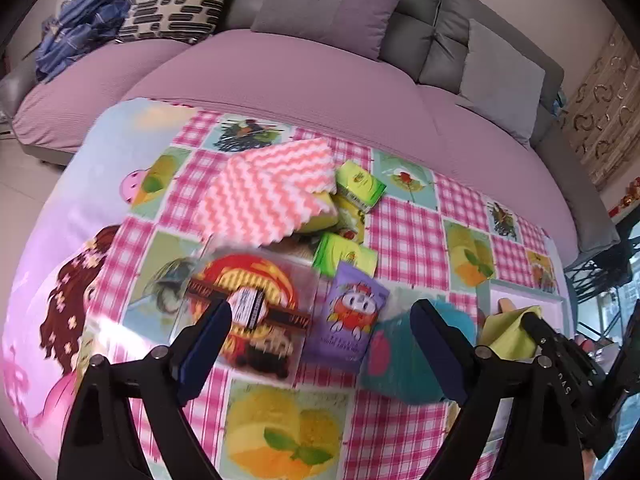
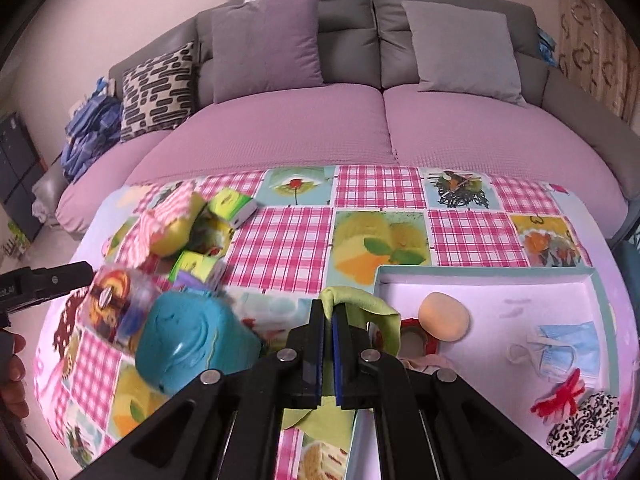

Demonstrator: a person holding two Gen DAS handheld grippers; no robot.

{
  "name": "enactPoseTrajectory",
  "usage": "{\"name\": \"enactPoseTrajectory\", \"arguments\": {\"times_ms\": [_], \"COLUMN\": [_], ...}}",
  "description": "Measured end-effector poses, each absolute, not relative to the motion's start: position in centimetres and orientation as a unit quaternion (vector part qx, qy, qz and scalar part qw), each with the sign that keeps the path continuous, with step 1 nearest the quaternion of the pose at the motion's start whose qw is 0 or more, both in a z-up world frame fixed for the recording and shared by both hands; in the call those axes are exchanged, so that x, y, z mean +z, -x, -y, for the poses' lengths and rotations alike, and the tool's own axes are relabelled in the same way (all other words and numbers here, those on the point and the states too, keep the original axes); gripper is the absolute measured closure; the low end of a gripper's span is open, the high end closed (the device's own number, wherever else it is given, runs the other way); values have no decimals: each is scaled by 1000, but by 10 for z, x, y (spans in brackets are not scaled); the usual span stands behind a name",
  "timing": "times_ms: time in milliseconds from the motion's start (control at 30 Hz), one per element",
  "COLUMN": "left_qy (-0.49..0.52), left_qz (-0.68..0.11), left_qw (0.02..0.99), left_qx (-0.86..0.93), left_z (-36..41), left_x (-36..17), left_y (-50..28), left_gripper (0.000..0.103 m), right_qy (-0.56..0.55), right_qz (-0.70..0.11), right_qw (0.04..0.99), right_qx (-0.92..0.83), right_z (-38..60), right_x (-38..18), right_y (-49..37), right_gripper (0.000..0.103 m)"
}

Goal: Organize soft objects
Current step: 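Lower the left tool onto the pink zigzag cloth and grasp it while the right holds the green cloth, then lift the pink zigzag cloth with the left tool while the right lifts the green cloth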

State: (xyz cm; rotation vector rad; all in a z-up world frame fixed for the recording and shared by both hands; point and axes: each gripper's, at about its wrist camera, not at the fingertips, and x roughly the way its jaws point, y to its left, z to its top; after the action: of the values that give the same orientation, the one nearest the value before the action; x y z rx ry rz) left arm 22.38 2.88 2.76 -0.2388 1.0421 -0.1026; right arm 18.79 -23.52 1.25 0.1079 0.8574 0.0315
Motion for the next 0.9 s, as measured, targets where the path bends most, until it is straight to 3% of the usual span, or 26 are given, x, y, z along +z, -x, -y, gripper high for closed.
{"name": "enactPoseTrajectory", "arguments": {"times_ms": [500,800,900], "left_qy": [100,132,138], "left_qz": [-528,-551,-556], "left_qw": [842,823,819], "left_qx": [-43,-36,-31], "left_z": [-40,-46,-48], "left_x": [12,-22,-29], "left_y": [-312,-337,-341], "left_gripper": [17,54,76], "right_qy": [-95,-91,-95], "right_qz": [-397,-397,-397], "right_qw": [913,913,913], "right_qx": [12,12,10], "right_z": [240,240,243], "right_x": [25,24,24], "right_y": [-200,-201,-200], "right_gripper": [99,99,99]}}
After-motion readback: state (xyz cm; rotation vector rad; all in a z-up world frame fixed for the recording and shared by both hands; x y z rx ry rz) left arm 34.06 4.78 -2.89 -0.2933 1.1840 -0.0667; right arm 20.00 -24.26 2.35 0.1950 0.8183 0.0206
